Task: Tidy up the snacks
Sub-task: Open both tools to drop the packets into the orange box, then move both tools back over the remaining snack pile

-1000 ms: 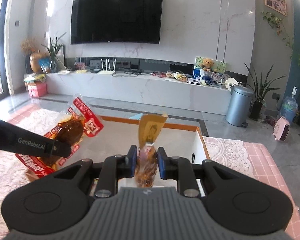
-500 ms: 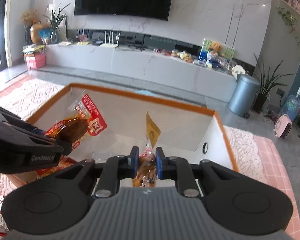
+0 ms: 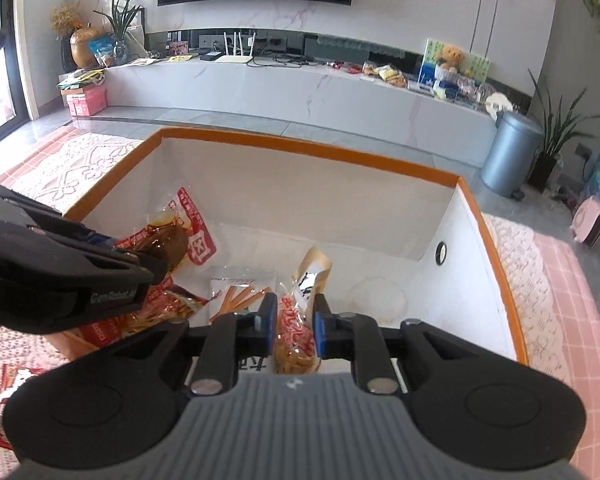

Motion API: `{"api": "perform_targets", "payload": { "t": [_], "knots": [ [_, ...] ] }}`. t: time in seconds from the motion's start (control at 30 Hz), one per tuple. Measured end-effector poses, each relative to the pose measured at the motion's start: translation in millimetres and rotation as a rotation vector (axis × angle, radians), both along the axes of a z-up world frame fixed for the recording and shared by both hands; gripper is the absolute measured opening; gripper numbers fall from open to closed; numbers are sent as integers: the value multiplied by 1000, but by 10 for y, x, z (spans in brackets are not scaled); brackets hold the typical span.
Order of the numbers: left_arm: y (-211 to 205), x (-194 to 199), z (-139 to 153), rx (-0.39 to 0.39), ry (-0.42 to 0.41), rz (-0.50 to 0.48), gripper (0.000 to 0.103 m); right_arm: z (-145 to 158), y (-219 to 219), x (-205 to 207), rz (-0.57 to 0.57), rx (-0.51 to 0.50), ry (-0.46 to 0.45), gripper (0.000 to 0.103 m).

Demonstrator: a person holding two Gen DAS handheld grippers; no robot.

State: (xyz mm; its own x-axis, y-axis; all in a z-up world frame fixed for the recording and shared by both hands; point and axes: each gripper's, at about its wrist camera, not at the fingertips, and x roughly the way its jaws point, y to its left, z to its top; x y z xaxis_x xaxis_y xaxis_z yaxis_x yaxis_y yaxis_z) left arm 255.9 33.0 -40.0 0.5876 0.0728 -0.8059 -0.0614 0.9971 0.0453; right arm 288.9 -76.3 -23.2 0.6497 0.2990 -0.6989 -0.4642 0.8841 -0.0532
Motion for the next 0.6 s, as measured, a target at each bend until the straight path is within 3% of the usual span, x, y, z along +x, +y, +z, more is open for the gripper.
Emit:
{"api": "perform_targets", "payload": {
  "t": [0.1, 0.17, 0.37, 0.6],
  "knots": [
    [8, -43, 34, -4, -2, -1, 40, 19, -29, -15, -7, 1, 12, 18],
    [26, -70, 71, -9, -9, 11, 50, 41, -45, -25, -18, 3, 22, 40],
    [61, -193, 213, -27, -33, 30, 62, 142, -103, -93, -38, 13, 26, 53],
    [64, -449, 425, -43, -86, 62, 68, 329, -203, -262, -62, 20, -5, 69]
  ]
}}
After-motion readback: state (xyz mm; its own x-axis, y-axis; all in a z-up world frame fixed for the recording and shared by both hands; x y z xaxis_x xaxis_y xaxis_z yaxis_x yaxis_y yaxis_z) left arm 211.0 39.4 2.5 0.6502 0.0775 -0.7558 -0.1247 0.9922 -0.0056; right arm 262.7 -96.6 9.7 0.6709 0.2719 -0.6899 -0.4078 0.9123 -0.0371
